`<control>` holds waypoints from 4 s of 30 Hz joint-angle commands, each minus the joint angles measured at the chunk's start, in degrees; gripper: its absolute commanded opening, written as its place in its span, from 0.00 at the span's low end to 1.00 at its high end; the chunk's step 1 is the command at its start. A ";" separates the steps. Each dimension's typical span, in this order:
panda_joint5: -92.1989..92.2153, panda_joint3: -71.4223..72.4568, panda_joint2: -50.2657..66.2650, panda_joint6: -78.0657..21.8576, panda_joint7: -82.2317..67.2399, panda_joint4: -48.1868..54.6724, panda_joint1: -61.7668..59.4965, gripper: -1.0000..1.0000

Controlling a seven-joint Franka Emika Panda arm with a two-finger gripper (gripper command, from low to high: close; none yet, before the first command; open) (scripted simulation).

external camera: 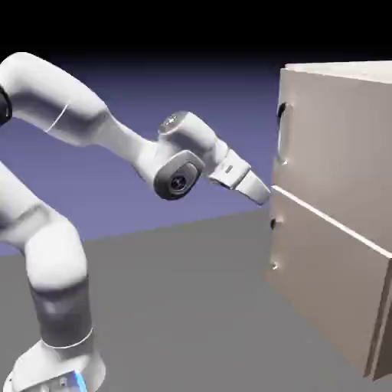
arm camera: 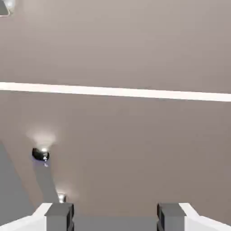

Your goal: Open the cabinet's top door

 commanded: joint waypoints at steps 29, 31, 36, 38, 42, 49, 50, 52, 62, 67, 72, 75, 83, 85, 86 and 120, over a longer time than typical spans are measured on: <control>72.28 35.48 -34.01 -16.16 -26.76 11.20 -39.09 0.50; 77.26 37.92 -36.35 -17.28 -28.61 11.97 -41.78 0.50; 89.72 44.04 -42.22 -20.06 -33.22 13.90 -48.52 0.50; 94.71 46.48 -44.56 -21.18 -35.06 14.67 -51.21 0.50; 104.68 51.38 -49.25 -23.41 -38.75 16.22 -56.61 0.50; 122.12 59.94 -57.46 -27.31 -45.21 18.92 -66.04 0.50; 124.61 61.16 -58.63 -27.86 -46.14 19.30 -67.39 0.50; 129.60 63.61 -60.98 -28.98 -47.98 20.08 -70.08 0.50; 138.55 67.37 -62.91 -30.09 -50.26 29.37 -81.80 0.00; 141.75 65.75 -63.62 -38.19 -55.17 21.07 -77.07 0.00; 143.60 62.92 -63.54 -49.58 -60.84 10.68 -71.82 0.00; 143.42 60.47 -63.03 -57.06 -63.97 4.87 -69.55 0.00; 138.89 51.64 -60.48 -76.99 -70.88 -6.29 -68.92 0.00; 137.07 49.10 -59.52 -81.98 -72.45 -8.09 -69.99 0.00; 136.08 47.81 -58.97 -84.47 -73.23 -8.85 -70.69 0.00; 72.30 39.86 -7.36 -147.65 -127.96 16.64 -122.36 0.00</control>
